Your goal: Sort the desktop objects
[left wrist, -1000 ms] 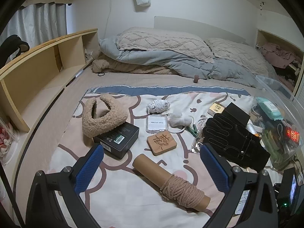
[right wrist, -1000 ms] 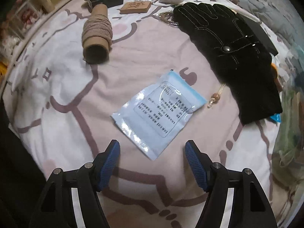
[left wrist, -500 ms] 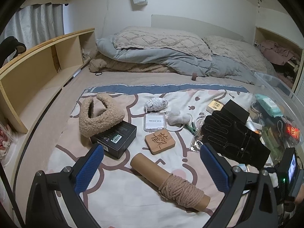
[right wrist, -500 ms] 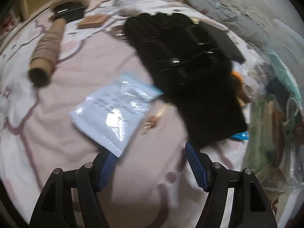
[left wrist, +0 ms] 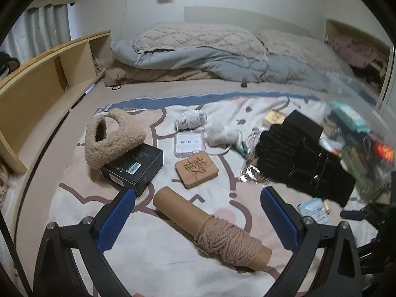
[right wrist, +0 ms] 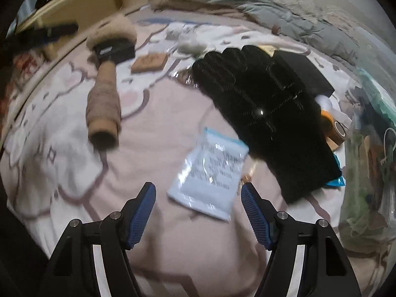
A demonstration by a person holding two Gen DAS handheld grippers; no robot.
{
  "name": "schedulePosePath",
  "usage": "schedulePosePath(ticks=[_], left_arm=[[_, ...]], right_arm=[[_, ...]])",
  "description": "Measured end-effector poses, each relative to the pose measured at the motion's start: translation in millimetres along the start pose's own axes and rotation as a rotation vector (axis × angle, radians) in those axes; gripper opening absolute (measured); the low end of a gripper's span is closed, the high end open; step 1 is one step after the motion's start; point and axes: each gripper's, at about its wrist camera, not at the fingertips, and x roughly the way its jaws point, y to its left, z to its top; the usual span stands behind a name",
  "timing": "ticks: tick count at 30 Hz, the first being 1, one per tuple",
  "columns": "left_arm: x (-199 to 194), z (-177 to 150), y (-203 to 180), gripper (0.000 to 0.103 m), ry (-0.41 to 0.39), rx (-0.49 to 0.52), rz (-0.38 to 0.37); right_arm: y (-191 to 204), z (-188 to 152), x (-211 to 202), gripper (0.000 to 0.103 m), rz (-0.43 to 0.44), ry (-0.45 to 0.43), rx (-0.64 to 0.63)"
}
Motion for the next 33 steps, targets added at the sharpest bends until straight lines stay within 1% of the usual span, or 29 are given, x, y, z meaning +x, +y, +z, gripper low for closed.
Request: schedulePosePath(ticks=[2,5,8,12,13,15,17,18,19,23,25,27,31,33], left_arm=[[4.5,-2.4,-10.2,0.102,0.001,0.013,0.023],[8.0,-3.8,-22.1,0.102,0.001,0.014,0.044],[6.6,-6.8,-33.6,0.102,-0.002,0.028,0.049],[0.3,-14.9,-49.4,0.102,-0.022,0.053,0.069],[-0.4,-17.6,-51.6,0.102,-0.025,0.042,0.073],[0.5,-24.7,-53.8,0.102,-0.022,-0.019,0.068],[5.4,-32.7,-54.2,0.102,-0.003,-0.08,0.073],[7.3,-36.1,-55.6,0.102,0.003,-0.091,0.079],[7.9,-39.4,-57.0,0.102,-0.003,-0.093,0.083],[5.6,-44.6,-63.9,0.102,-0.038,-0.06,0.112],[6.2,-45.3,-63.8,0.102,-0.044,-0.068,0.125],[8.6,-45.4,-63.3,0.102,-0.043,-0.077,0.122],[11.8,-50.4,-61.8,0.102,-0.042,-0.09,0.127],[13.8,-59.4,-58.7,0.102,-0.017,-0.105,0.118]], right_arm=[[-3.5,3.2,6.7,0.071,0.003,-0.029,0.063],[-11.7,1.6,19.6,0.071,0.006,-0.048,0.171],[-12.3,-3.0,26.8,0.071,-0.02,-0.068,0.213],[-11.1,-14.1,34.1,0.071,-0.093,-0.089,0.233],[-12.6,-17.9,34.9,0.071,-0.105,-0.092,0.246],[-18.8,-25.8,32.9,0.071,-0.105,-0.105,0.277],[-24.7,-32.7,26.5,0.071,-0.12,-0.123,0.29],[-27.7,-36.0,23.2,0.072,-0.128,-0.13,0.296],[-32.3,-40.9,19.1,0.074,-0.136,-0.135,0.311],[-50.5,-59.1,11.1,0.074,-0.18,-0.131,0.375],[-65.4,-69.4,9.4,0.074,-0.176,-0.127,0.45],[-76.8,-77.8,4.1,0.074,-0.165,-0.148,0.511],[-85.5,-85.4,-2.2,0.074,-0.167,-0.182,0.555],[-85.6,-88.3,0.9,0.074,-0.16,-0.19,0.554]])
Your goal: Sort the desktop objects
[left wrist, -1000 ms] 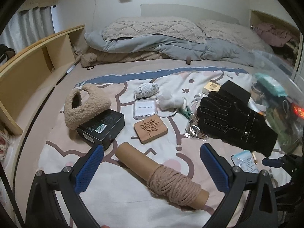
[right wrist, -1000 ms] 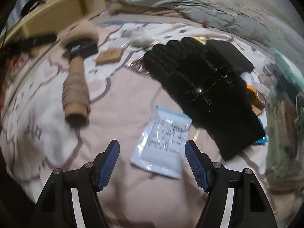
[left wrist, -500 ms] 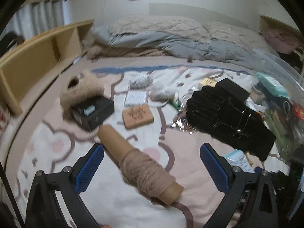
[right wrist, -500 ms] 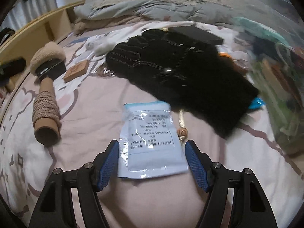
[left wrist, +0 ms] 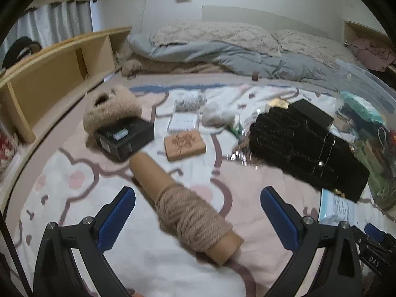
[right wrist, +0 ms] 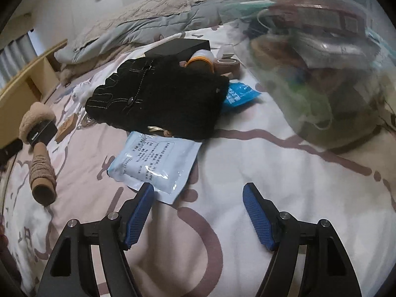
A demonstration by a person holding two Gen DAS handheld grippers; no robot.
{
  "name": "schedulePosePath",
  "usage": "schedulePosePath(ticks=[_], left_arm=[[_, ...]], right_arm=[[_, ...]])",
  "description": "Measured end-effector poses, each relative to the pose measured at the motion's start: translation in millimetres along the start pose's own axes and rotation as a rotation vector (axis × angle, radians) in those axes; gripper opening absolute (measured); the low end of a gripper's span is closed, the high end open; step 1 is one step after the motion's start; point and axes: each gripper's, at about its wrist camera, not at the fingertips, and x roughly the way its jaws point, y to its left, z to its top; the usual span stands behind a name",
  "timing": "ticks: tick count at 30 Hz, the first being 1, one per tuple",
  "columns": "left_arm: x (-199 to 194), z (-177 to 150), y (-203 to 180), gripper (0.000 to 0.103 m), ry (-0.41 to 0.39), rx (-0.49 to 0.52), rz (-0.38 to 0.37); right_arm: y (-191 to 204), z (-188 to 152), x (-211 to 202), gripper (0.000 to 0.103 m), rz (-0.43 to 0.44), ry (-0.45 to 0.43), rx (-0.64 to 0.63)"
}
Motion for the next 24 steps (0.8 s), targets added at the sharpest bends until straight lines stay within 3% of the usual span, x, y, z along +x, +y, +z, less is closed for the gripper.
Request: schedulePosePath(ticks=[4,8,17,24], left_arm=[[-6.8,-22.1,9.3,0.102,0.042,0.004,-0.002],[-17.1,-42.9,14.5,0.102,0.046,0.026,0.053],[-4.5,-62.2,7.6,0.102,0.138,-0.032,-0.008],[9.0,-59.7,10.2,0.102,0.123,-0.043,0.099]], right_arm=[[2.5,-3.8,2.2,0.083,0.015,-0.015,-0.017],[8.1,-4.4,5.4,0.088,0.002,-0.009,-0.05],[9.8,-5.7,6.0,0.088,-0.013,-0.011,-0.064],[7.2,-5.9,5.5,0.089,0.002,-0.017,-0.052]])
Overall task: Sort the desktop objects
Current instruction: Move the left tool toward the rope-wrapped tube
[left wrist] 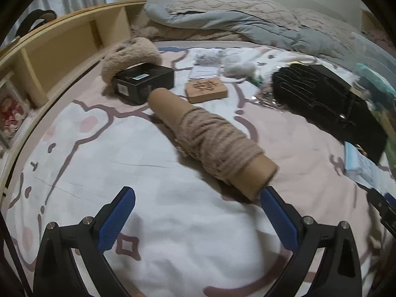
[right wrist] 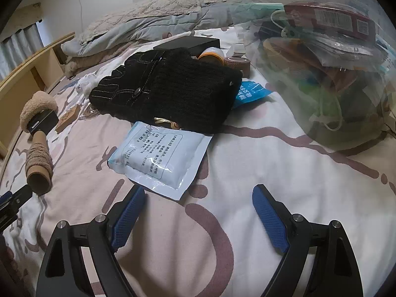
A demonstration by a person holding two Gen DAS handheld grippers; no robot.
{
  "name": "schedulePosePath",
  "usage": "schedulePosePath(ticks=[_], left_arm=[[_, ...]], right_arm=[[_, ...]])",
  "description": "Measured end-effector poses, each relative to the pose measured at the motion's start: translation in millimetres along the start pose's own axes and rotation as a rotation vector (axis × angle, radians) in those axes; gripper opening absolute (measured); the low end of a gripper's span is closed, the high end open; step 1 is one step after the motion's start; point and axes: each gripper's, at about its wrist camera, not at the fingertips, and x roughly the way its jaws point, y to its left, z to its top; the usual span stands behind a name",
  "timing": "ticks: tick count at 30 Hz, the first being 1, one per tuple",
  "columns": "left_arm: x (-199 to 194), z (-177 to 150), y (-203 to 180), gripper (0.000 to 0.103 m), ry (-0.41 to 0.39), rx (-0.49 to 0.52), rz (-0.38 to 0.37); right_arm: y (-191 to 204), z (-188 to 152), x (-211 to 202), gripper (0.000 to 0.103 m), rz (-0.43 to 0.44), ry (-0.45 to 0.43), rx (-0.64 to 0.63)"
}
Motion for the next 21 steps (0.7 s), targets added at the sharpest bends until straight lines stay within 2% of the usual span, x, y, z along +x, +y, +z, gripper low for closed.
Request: schedulePosePath(ticks=[2,4,8,13,21], left_arm=[[0.6,0.3,4.1,0.103,-0.001,-0.011,-0.006],[-1.2,-0.5,6.9,0.103,-0.009,-0.003,0.01],[-8.6,0.6,17.3,0.103,-0.03,0.0,0.055],[-12.3,1.7,43.7,0.103,-0.002,-0.098,0.073],[-24.0,-2.8,79.4,0.103,0.002,-0.17,0.194]], right_arm=[[-1.3,-0.3,0.1,0.09,0.013,-0.003,0.005],[0.1,-0.3,0.8,0.102,0.04,0.002,-0.001],[3.8,-1.0,2.4,0.103,0.033,0.01,-0.018],[3.8,-1.3,2.1,0.103,0.036,0.01,-0.017],[4.4,-1.3,2.1,0.103,0.029,0.012,-0.023]])
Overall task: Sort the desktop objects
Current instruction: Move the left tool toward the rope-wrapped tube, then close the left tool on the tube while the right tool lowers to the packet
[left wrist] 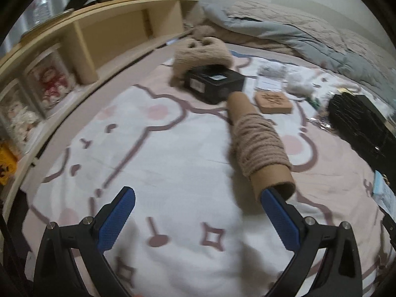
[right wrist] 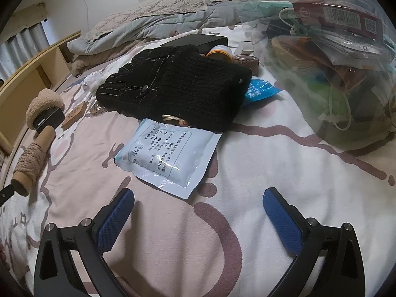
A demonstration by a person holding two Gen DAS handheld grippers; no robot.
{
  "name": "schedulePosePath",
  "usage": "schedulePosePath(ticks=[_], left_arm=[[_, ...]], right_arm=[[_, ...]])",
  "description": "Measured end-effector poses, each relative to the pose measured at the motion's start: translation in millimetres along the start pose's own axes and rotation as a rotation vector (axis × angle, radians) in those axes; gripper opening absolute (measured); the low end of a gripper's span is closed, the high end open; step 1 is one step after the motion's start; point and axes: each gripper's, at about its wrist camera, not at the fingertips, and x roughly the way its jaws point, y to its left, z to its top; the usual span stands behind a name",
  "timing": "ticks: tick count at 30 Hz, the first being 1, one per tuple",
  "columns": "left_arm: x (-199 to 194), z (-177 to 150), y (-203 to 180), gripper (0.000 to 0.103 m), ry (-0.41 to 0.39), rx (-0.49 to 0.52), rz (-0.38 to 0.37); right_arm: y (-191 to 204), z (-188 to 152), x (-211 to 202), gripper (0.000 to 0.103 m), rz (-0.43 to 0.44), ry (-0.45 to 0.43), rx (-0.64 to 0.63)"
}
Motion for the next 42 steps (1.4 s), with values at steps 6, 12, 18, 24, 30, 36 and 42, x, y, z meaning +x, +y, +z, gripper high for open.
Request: schedulePosePath(ticks=[6,12,18,24,30,36,42], left_arm=[[1.9,-1.1,22.1,0.102,0.033,-0.033,0.05],[-12.4,-2.8,16.3,0.102,0.015,-0.078,-0.152],[-19.1,-2.5,-11.2,0.102,0.009,-0.019,-0.259],[-10.8,-11.1,-25.1,0.102,0.056,0.04,-0.208],[8.4,-14.6,-16.3,0.102,0.12,0.018,-0.131],[23.7,-15.0,-16.0,0.102,0.159,-0.031,-0.127],[25.5,-7.4,-4.6,0.102,0.119,-0.039,-0.038]], right_arm=[[2.8,0.8,2.1,0.103,-0.024,0.01,-0.02],[5.9,2.6,-0.7,0.103,-0.085,0.023,-0.036],[4.3,3.3,-2.5,0.103,-0.152,0.053,-0.075],[-10.0,7.8,-5.9,0.103,-0.2,0.044,-0.036],[-33.0,11.8,-9.7,0.103,-0.237,0.038,0.054],[-45.1,10.8,-8.6,0.103,-0.229,0.045,0.112],[-46.2,10.3,-9.1,0.103,-0.219,0.043,0.105]])
